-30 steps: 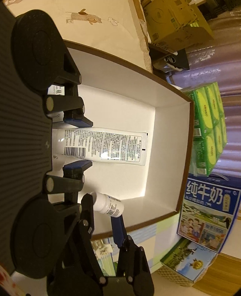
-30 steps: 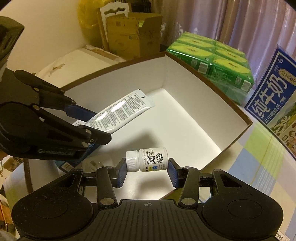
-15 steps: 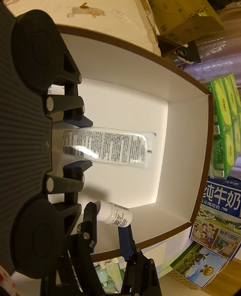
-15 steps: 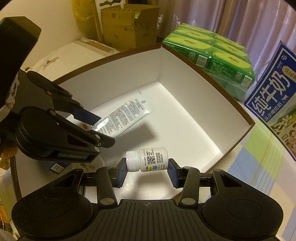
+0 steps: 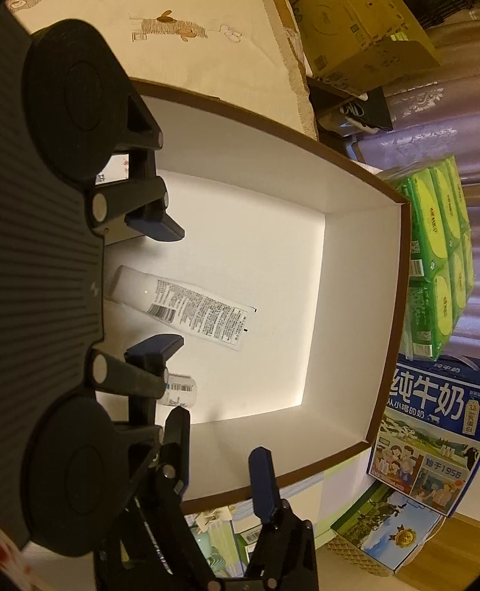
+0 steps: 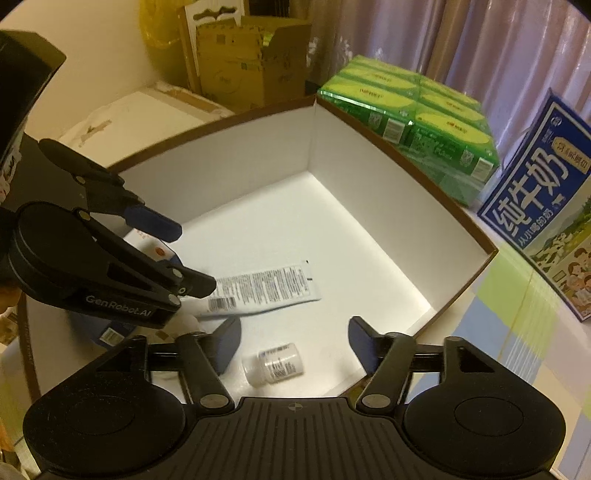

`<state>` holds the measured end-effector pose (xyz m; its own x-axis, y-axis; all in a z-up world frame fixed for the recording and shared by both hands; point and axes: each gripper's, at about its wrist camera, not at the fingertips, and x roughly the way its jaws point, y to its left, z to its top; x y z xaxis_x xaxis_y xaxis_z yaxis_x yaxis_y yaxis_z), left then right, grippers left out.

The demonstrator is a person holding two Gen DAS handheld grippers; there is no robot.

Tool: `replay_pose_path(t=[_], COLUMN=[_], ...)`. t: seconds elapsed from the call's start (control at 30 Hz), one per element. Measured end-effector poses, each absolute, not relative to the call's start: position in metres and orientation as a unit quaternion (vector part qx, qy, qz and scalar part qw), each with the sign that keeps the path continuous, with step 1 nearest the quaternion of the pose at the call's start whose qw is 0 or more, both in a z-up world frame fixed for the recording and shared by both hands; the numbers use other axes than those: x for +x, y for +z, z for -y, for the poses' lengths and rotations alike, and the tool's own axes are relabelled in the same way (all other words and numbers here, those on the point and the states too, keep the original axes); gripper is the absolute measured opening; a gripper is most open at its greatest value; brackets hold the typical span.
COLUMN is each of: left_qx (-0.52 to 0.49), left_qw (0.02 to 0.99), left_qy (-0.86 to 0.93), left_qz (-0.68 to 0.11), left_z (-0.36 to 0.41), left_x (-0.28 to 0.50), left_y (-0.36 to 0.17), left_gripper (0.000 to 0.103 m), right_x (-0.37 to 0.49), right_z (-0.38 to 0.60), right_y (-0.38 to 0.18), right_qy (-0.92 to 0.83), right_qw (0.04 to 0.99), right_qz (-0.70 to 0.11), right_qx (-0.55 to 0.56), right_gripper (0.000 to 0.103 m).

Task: Organize rigid objects
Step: 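Open both tools to drop the tube and pill bottle into the brown box, then move both open tools back over the items on the table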

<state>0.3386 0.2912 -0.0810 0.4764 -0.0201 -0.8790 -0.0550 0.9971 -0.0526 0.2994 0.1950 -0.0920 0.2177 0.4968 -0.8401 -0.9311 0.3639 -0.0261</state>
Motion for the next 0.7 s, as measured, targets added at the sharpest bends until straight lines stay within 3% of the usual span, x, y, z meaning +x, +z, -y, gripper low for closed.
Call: replay_pose_path(t=[0.7], left_qx=[-0.040], left_qw=[0.881], left_qy=[0.011], left_qz=[-0.471], left_z=[-0.264], left_x=[0.273], left_y=[-0.030], left_gripper=[0.051], right_x=[0.262], right_z=[-0.132], right_y=[-0.048], right_qy=[0.510], right_qw=[0.755], right_qz=[-0.373], right_qx=[-0.173], right_gripper=[0.064])
